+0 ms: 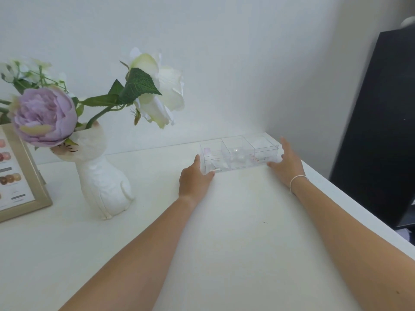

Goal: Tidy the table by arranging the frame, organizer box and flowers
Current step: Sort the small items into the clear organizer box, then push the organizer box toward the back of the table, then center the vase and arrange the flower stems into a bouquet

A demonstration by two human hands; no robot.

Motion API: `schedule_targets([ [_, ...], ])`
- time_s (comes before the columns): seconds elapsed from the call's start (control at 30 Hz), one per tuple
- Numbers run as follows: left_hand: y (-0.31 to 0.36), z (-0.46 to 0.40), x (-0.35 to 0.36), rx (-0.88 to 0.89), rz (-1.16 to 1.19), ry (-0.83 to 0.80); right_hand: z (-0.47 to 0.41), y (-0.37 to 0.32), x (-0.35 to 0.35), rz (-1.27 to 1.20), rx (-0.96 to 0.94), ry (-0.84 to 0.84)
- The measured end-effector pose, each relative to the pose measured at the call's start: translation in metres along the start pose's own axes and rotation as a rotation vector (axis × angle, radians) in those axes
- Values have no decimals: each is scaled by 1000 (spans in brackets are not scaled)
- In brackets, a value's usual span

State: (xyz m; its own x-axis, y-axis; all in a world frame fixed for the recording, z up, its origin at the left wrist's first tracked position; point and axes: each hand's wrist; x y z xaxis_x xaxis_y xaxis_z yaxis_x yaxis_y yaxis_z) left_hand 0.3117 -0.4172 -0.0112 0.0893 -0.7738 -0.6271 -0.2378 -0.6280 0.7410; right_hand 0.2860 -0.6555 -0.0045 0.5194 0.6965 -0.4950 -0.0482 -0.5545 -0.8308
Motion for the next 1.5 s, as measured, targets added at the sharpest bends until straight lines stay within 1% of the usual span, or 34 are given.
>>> schedule_targets([
  [0.2,-7,28,-14,7,51,-23,33,-10,-1,-16,-57,93],
  [0.3,-10,49,-25,12,49,-37,55,-20,5,-37,-103,92],
  [0.47,-21,91,-54,30,51,-71,101,-46,33,-79,-192,-21],
  [0.57,-32,114,-75,16,72,-62,127,-64,52,-102,-228,-88],
  [0.7,-49,145,-109,5,146,-24,159,-89,75,-183,-244,-180],
  [0.83,-71,165,-146,-30,208,56,186,-112,99,-237,-244,-274],
  [0.97,-93,171,-181,-70,216,133,205,-132,122,-269,-258,-344],
  [1.13,-118,168,-214,-116,251,186,213,-148,147,-279,-260,-397],
  [1.37,-135,143,-229,-105,285,149,203,-159,172,-309,-252,-421],
  [1.5,-137,122,-227,-85,328,82,194,-164,185,-331,-256,-446],
])
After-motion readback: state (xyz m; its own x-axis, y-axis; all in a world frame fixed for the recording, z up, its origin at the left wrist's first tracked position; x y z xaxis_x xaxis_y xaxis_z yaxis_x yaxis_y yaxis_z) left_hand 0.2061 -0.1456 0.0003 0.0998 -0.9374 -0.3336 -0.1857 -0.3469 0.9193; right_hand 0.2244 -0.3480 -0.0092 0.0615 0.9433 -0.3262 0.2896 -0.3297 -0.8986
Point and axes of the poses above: each hand's wrist, its own z-axis away from the middle knuckle, its own x-axis out of the palm, y = z × x, and after that the axes turned 1 degree about -y, right-handed
